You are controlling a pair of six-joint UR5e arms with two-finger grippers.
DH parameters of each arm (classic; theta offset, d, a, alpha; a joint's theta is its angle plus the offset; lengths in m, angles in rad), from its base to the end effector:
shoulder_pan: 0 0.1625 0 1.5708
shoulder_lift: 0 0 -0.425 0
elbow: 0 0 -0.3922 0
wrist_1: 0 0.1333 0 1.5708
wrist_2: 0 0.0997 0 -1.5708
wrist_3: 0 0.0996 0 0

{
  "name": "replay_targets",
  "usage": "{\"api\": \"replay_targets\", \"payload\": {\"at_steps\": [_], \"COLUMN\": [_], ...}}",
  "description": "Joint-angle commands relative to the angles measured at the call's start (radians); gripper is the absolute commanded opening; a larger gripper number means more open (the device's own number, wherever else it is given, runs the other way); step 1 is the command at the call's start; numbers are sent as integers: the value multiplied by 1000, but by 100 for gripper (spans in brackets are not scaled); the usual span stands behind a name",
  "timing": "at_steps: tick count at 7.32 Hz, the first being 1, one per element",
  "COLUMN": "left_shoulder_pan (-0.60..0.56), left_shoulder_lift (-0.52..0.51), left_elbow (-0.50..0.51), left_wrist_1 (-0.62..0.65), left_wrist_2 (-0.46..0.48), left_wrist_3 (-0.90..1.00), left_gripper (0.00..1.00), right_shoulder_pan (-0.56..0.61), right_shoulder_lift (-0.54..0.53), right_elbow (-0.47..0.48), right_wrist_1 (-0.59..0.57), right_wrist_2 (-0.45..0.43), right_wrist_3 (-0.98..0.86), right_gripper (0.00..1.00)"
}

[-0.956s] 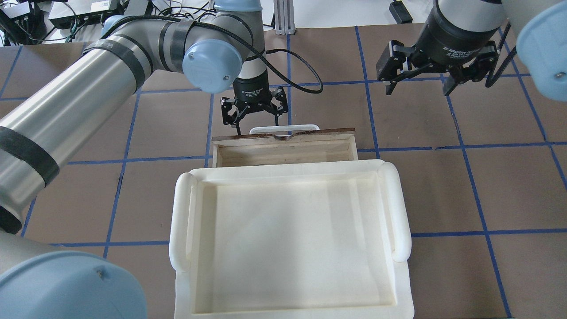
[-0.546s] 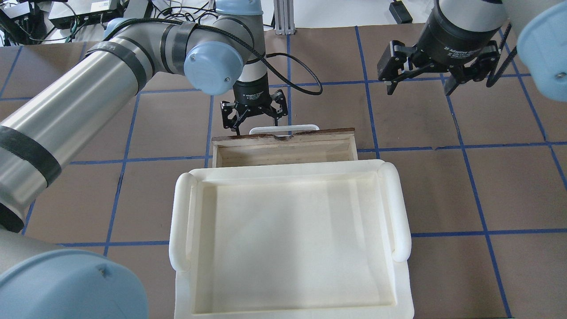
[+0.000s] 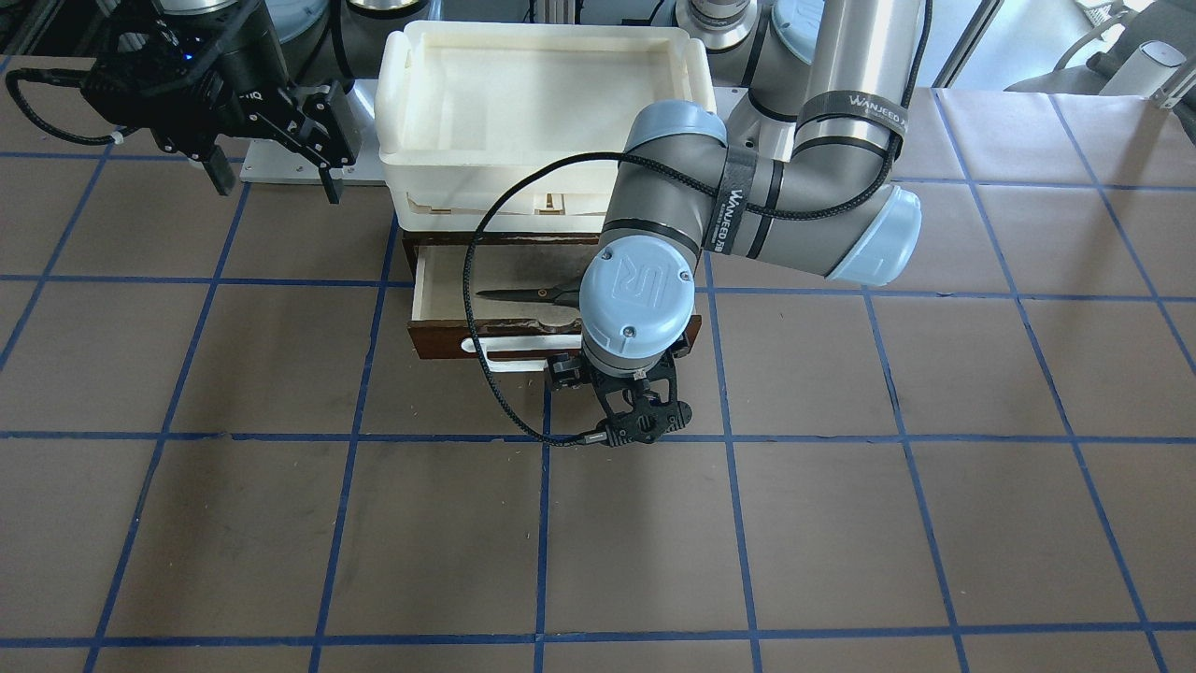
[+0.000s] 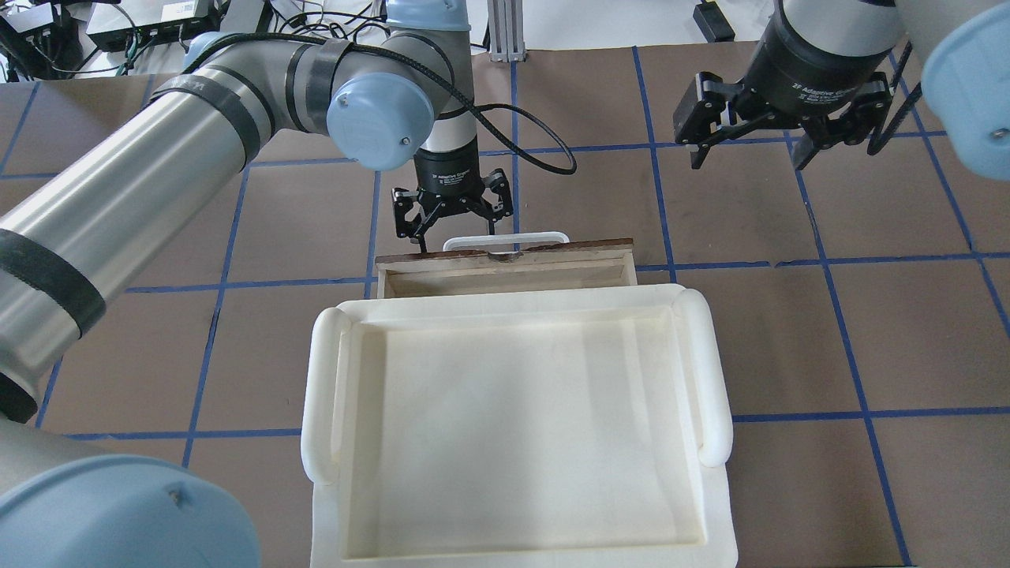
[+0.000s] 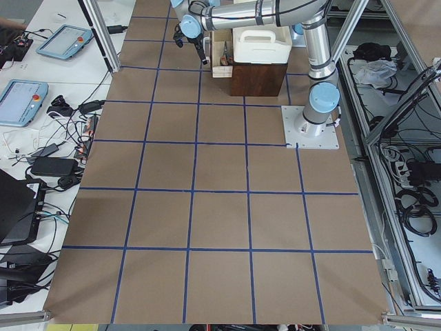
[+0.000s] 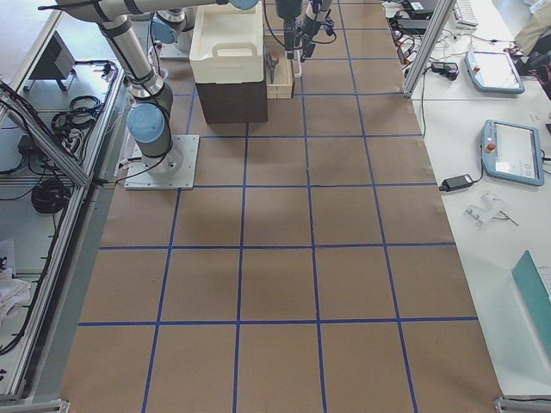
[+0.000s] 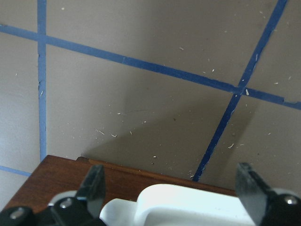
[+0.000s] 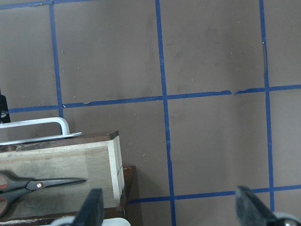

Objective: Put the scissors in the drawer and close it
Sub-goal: 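Push the drawer front with the left gripper away from the robot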

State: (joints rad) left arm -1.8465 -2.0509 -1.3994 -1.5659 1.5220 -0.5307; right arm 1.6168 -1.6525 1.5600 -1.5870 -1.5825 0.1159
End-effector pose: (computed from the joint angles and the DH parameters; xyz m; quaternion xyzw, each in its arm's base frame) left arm -0.3059 -0.5737 0.2955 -0.1293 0.9797 0.1486 0.0372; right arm 0.1534 -0.4592 0.5341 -0.0352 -0.9979 0.0546 0.0014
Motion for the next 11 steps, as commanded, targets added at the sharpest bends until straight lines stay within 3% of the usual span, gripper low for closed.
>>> {"api": "replay_targets", "payload": {"at_steps": [1,11], "left_shoulder_pan": [-3,-8], "left_shoulder_lift": [2,37], "left_elbow": [-7,-86], "left_wrist_1": [-32,-85], "left_wrist_2": [1,-5], "left_wrist_3": [0,-28], "left_gripper": [100,100], "right_shoulder_pan": [-2,0], "right_shoulder_lift": [-1,-1], "right_elbow": [0,0], "right_wrist_1": [1,1], "right_wrist_2": [-2,-1], "right_wrist_3": [-1,1], "right_gripper": [100,100]}}
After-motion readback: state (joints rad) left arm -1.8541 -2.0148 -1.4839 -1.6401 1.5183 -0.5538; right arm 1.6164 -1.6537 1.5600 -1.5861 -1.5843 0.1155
